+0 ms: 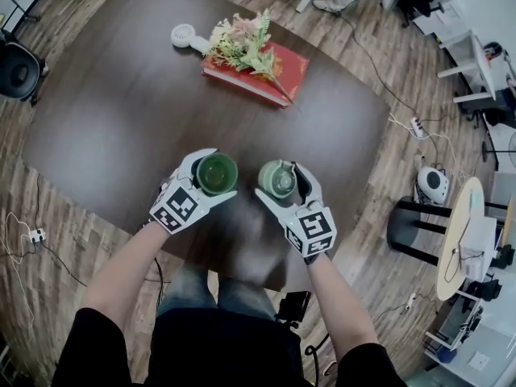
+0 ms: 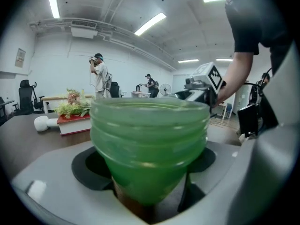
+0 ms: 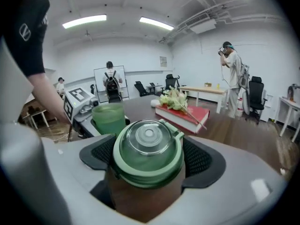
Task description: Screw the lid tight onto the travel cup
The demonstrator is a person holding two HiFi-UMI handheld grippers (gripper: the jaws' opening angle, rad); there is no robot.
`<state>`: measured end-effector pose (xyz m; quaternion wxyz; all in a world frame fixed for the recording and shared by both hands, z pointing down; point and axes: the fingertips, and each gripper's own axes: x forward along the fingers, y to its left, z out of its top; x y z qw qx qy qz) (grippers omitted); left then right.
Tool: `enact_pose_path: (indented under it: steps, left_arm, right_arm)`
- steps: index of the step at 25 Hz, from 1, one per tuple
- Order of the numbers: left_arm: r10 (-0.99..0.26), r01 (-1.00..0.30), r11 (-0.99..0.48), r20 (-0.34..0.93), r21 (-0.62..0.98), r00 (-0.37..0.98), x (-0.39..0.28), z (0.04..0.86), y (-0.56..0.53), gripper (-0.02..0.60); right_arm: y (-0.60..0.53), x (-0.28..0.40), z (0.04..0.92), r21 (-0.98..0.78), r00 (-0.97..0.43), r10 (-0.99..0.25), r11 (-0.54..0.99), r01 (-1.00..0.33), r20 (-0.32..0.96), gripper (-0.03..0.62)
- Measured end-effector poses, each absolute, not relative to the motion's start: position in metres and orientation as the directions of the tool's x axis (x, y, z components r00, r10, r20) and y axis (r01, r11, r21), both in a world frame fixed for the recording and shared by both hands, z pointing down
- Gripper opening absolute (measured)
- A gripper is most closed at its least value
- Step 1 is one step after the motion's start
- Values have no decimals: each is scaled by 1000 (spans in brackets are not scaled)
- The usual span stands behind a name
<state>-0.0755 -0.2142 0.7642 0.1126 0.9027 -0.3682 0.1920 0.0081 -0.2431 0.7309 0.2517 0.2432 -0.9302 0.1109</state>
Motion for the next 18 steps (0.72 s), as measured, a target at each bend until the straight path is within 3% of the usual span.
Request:
enact_pose_path:
  steps: [9, 18]
  left_arm:
    - [-429, -521, -847, 444, 104, 786, -26, 639, -186, 414]
    - [-243, -309, -948, 462, 72, 853, 15, 527, -162, 414]
  right_arm:
    - [-200, -14, 539, -80, -905, -107, 985, -153, 412, 456]
    - [-151, -39, 427, -27, -900, 128, 991, 128, 417, 456]
